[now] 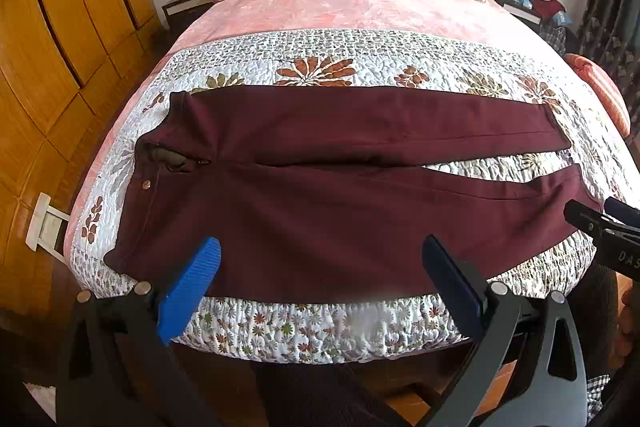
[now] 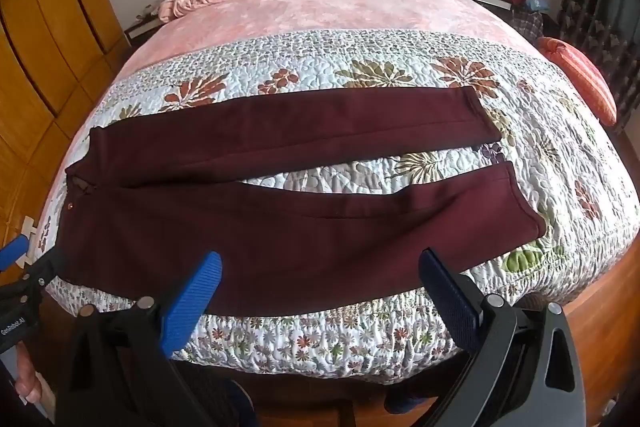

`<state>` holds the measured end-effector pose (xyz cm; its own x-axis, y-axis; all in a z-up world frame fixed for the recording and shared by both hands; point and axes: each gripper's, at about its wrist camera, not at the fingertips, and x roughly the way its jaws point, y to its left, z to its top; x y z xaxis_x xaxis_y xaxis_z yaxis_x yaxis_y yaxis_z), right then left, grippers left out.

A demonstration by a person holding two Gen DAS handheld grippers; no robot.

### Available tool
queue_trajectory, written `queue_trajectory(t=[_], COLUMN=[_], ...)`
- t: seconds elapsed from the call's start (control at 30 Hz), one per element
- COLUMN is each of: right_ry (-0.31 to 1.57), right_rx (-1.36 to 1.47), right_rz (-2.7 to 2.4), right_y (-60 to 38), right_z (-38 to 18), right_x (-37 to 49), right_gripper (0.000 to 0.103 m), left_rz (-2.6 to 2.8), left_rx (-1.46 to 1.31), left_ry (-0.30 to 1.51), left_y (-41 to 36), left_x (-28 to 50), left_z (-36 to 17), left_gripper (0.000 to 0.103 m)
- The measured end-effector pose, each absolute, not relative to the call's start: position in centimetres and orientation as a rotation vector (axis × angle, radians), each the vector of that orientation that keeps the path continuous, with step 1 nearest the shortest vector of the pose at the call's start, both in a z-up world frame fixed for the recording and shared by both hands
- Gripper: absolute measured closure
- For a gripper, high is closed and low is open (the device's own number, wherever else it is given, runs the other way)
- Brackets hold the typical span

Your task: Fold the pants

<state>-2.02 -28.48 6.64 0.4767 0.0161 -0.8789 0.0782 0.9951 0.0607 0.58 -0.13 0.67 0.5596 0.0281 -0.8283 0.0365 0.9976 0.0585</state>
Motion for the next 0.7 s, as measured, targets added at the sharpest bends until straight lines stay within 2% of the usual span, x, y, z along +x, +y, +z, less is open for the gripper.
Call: queue_trajectory(t=[0.7], right_ry=[1.065], right_rx=[0.089], right_rz=[-0.040], right_y=[-29.11], right_z=[7.00], right_x=[-2.23], right_gripper=[0.004], left_rz=[0.005], left_rx=[0.093], left_ry=[0.968], left_y=[-0.30], left_x=[0.60], left_z=[0.30], left_gripper=[0.003])
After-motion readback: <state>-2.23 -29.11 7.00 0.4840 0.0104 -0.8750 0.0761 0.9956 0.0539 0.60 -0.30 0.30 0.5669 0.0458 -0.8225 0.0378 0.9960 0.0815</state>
